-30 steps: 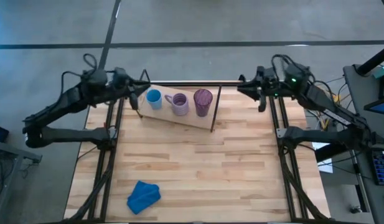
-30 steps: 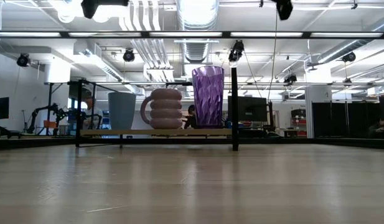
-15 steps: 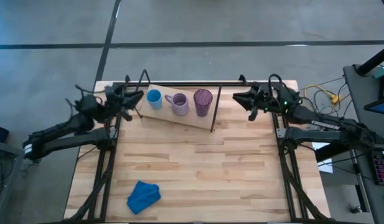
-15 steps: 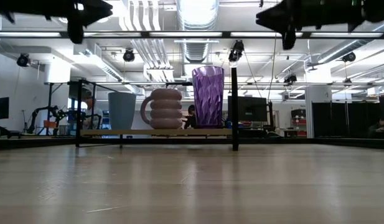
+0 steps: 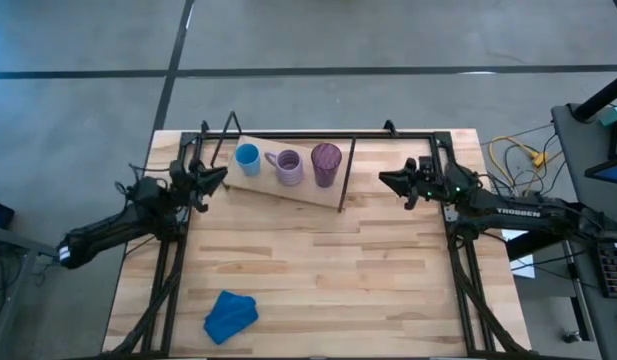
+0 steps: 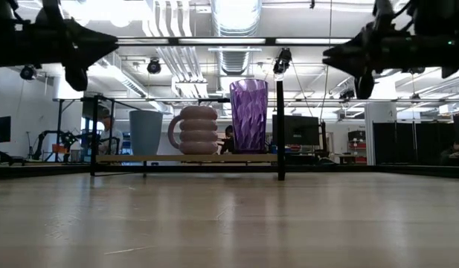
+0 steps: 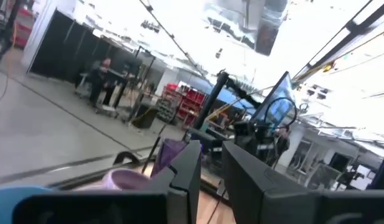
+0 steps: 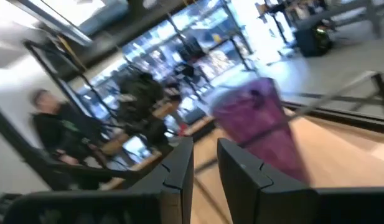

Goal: Stack small to large cups/mugs on shelf
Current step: Return to Home Position

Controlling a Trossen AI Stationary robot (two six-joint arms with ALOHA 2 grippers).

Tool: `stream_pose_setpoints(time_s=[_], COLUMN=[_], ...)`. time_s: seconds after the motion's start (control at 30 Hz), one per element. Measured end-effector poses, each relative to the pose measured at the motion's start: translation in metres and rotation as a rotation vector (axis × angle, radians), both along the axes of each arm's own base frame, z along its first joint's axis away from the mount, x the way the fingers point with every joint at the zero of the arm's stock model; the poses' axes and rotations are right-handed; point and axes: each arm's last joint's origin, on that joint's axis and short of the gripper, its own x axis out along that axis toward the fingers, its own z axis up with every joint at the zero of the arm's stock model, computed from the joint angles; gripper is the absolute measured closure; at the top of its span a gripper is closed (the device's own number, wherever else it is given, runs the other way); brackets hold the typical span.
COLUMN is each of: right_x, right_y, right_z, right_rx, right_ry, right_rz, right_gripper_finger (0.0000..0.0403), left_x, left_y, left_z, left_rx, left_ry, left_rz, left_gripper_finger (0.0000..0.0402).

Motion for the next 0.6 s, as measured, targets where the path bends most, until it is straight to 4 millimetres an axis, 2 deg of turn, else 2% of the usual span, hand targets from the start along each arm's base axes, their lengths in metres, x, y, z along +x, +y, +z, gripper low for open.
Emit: stream_pose_setpoints(time_s=[0.1, 0.3, 0.4, 0.6], right_x=[-0.006, -0.018, -0.023, -0.026], right_y=[0.009, 0.024, 0.028, 0.038], right_z=[-0.001, -0.015, -0.034, -0.043], right_rx=[0.012, -0.025, 0.019, 0.095], right_ry=[-0.046, -0.083, -0.027, 0.051], right_rz=[0.032, 0.031, -0.037, -0.076], right_gripper_finger=[0.0335, 0.0335, 0.0335, 0.0335], left_x=[-0.002, 0.002, 0.002, 0.0], left_y=[-0.001, -0.001, 0.0, -0.001], left_z=[-0.016, -0.024, -0.032, -0.039], left_rx=[-0.068, -0.102, -0.109, -0.115], left_ry=[0.035, 0.092, 0.165, 0.241], left_rz=[-0.018, -0.053, -0.046, -0.028], left_gripper_finger=[0.035, 0.035, 0.035, 0.035])
